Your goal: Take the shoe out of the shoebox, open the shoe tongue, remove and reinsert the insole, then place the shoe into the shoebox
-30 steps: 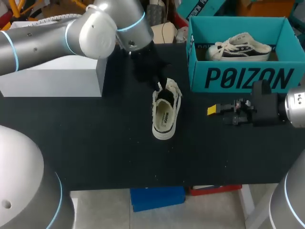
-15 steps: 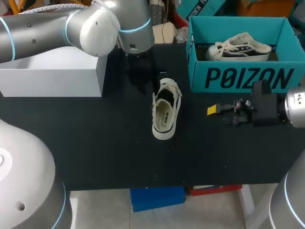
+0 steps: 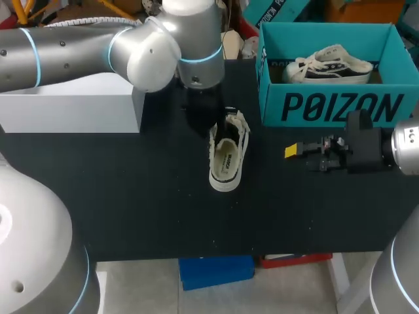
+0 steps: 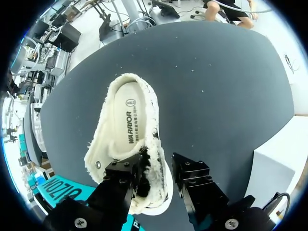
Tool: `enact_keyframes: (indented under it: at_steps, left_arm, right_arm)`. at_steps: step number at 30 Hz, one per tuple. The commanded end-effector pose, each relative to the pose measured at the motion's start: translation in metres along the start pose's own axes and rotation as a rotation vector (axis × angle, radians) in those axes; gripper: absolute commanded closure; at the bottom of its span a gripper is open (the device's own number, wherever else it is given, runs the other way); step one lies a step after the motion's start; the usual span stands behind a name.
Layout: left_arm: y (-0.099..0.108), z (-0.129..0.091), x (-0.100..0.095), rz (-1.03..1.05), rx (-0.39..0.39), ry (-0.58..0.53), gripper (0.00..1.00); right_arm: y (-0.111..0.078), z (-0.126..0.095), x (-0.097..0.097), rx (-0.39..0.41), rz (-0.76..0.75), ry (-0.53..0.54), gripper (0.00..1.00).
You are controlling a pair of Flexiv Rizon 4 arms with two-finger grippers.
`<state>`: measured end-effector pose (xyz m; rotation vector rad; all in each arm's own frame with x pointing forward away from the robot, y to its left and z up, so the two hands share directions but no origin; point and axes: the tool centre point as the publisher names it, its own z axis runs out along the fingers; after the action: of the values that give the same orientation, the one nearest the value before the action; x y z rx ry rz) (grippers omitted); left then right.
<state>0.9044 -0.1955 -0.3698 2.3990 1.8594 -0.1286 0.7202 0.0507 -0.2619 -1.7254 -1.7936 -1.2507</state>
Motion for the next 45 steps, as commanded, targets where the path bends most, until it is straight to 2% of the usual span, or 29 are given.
enact_keyframes:
  at_steps: [1,10,21,22,24,25,30,37,40,45]
  left_arm:
    - [-0.003,0.011,-0.002,-0.011,-0.012,0.009,0.62]
    - [-0.007,0.033,0.002,-0.07,-0.044,0.006,0.66]
    - [0.001,0.043,0.004,-0.093,-0.069,0.025,0.72]
    - [0.002,0.044,0.004,-0.097,-0.067,0.021,0.74]
    - [0.004,0.045,0.003,-0.093,-0.071,0.026,0.96]
    - [0.005,0.045,0.003,-0.099,-0.068,0.019,1.0]
    - [0.006,0.046,-0.001,-0.092,-0.073,0.005,1.0]
    - [-0.003,0.023,-0.011,-0.106,-0.044,-0.059,1.0]
    - [-0.006,0.002,-0.016,-0.095,-0.053,-0.071,1.0]
    - [-0.01,-0.044,-0.023,-0.091,-0.097,-0.082,1.0]
  right_arm:
    - [0.0,0.0,0.001,0.001,0.001,-0.003,0.0]
    - [0.0,0.0,0.001,0.001,0.001,-0.003,0.0]
    - [0.0,0.0,0.001,0.001,0.001,-0.003,0.0]
    - [0.0,0.0,0.001,0.001,0.001,-0.003,0.0]
    - [0.0,0.0,0.001,0.001,0.001,-0.003,0.0]
    - [0.0,0.0,0.001,0.001,0.001,-0.003,0.0]
    - [0.0,0.0,0.001,0.001,0.001,-0.003,0.0]
    - [0.0,0.0,0.001,0.001,0.001,-0.003,0.0]
    - [0.0,0.0,0.001,0.001,0.001,-0.003,0.0]
    - [0.0,0.0,0.001,0.001,0.001,-0.003,0.0]
